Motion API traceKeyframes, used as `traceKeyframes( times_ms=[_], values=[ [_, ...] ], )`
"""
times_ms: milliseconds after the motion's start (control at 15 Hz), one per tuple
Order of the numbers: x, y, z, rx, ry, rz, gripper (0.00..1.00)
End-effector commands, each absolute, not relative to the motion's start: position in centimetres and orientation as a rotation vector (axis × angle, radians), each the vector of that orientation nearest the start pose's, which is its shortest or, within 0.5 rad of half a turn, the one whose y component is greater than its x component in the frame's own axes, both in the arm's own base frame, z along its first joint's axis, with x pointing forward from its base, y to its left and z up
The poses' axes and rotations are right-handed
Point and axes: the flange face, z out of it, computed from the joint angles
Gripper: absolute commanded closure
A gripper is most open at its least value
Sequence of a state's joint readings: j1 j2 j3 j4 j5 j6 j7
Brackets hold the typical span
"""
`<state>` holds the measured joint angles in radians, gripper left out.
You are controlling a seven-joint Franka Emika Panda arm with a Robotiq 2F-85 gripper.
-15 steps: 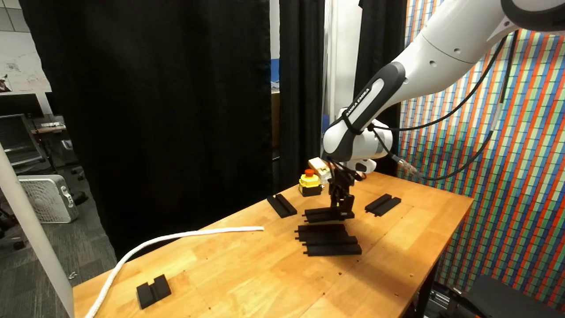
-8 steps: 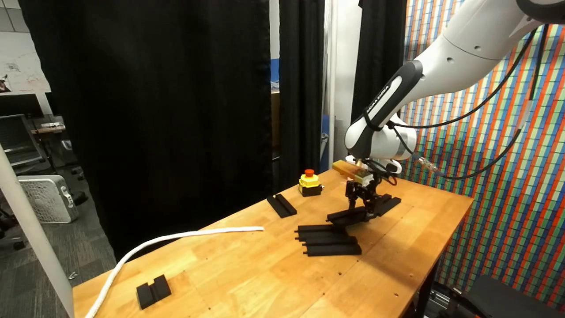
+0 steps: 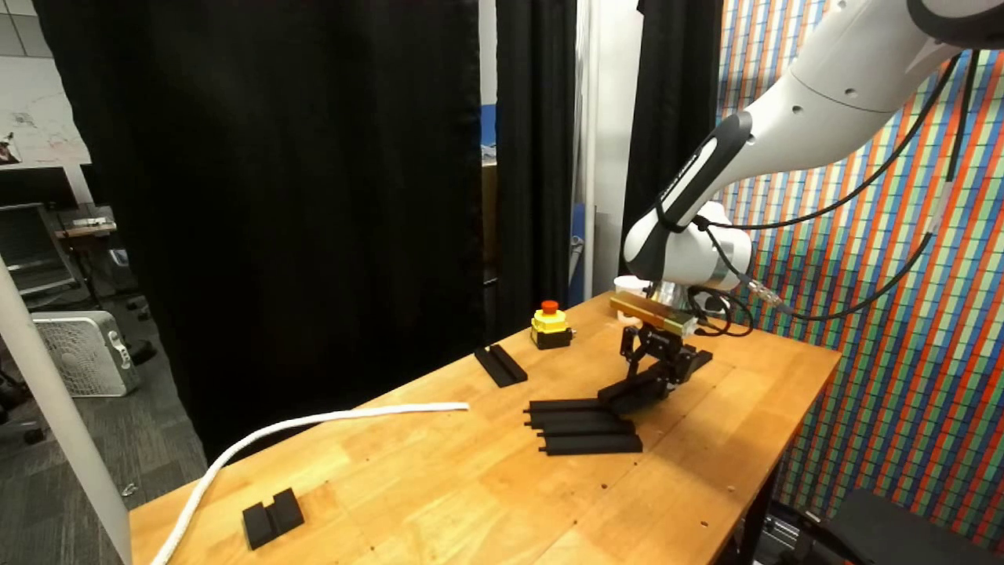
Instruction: Put the black objects in a line
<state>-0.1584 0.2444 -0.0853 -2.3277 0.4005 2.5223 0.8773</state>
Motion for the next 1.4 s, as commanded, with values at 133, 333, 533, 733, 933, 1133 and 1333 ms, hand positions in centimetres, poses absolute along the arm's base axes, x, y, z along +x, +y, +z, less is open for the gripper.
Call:
traceKeyframes(
  times_ms=[133, 333, 533, 733, 933, 1133, 1333],
  values=[
    [50.0, -14.3, 22.2, -2.265, 1.858, 0.159, 0.55],
    [50.2, -14.9, 21.9, -2.29, 1.833, 0.159, 0.55],
    [50.6, -15.2, 22.4, -2.308, 1.816, 0.138, 0.55],
    [51.0, -15.3, 22.7, -2.318, 1.807, 0.121, 0.55],
    [51.3, -15.4, 22.8, -2.32, 1.802, 0.114, 0.55],
    [51.4, -15.6, 22.5, -2.32, 1.811, 0.125, 0.55],
    [51.2, -15.9, 22.1, -2.319, 1.824, 0.134, 0.55]
  ],
)
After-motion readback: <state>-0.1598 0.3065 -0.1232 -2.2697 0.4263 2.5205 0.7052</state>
